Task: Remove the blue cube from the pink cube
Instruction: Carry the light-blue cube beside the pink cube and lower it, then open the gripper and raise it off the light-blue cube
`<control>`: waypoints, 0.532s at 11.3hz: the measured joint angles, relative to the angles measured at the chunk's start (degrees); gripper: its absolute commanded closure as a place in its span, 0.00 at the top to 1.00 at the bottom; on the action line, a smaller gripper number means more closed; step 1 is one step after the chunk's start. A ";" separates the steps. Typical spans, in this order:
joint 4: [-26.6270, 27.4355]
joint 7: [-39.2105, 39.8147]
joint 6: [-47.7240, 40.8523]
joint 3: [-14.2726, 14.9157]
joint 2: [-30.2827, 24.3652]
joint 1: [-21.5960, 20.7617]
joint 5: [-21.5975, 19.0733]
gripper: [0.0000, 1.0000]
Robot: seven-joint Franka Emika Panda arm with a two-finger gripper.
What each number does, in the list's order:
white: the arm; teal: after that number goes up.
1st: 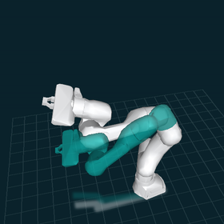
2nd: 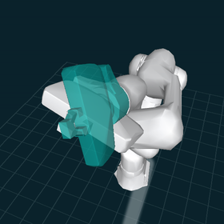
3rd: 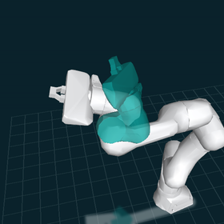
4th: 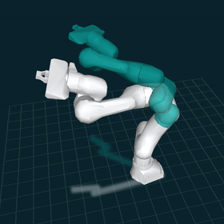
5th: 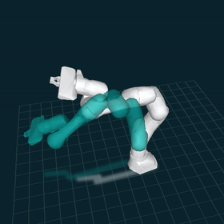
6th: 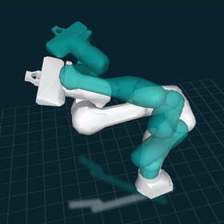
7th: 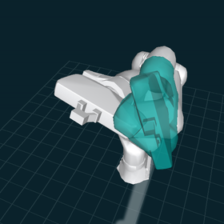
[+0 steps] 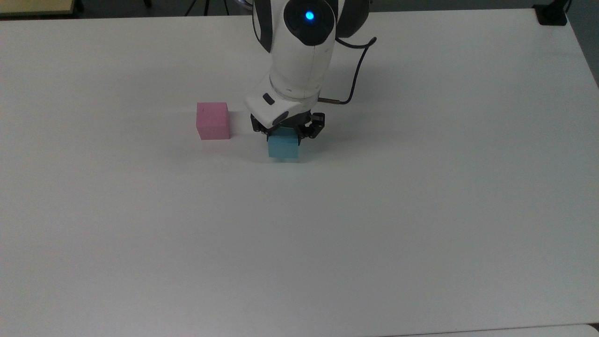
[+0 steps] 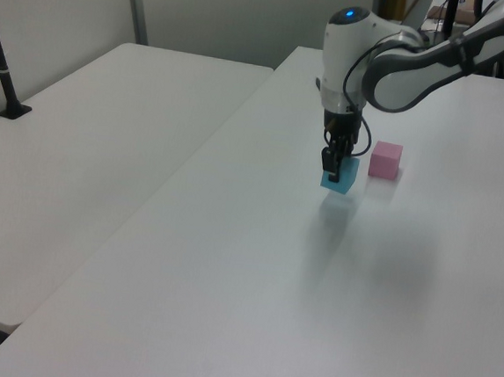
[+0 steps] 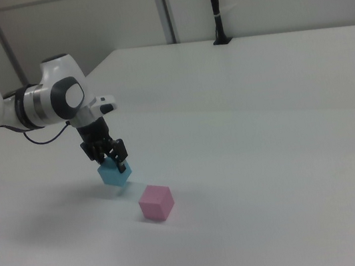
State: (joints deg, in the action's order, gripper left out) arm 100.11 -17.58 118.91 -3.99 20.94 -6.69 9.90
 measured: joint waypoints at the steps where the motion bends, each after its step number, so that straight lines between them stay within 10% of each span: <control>1: -0.78 -0.32 0.00 -0.02 1.23 -0.58 0.00 0.46; 2: -1.10 -0.46 0.00 -0.25 1.98 -0.94 0.00 0.57; 3: -1.15 -0.59 0.00 -0.76 2.53 -1.14 0.00 0.91; 6: -1.18 -2.48 0.00 -1.22 3.23 -1.25 0.01 1.00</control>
State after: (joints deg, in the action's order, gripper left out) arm 98.93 -20.07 118.92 -5.22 24.17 -7.95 9.90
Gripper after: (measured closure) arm 0.211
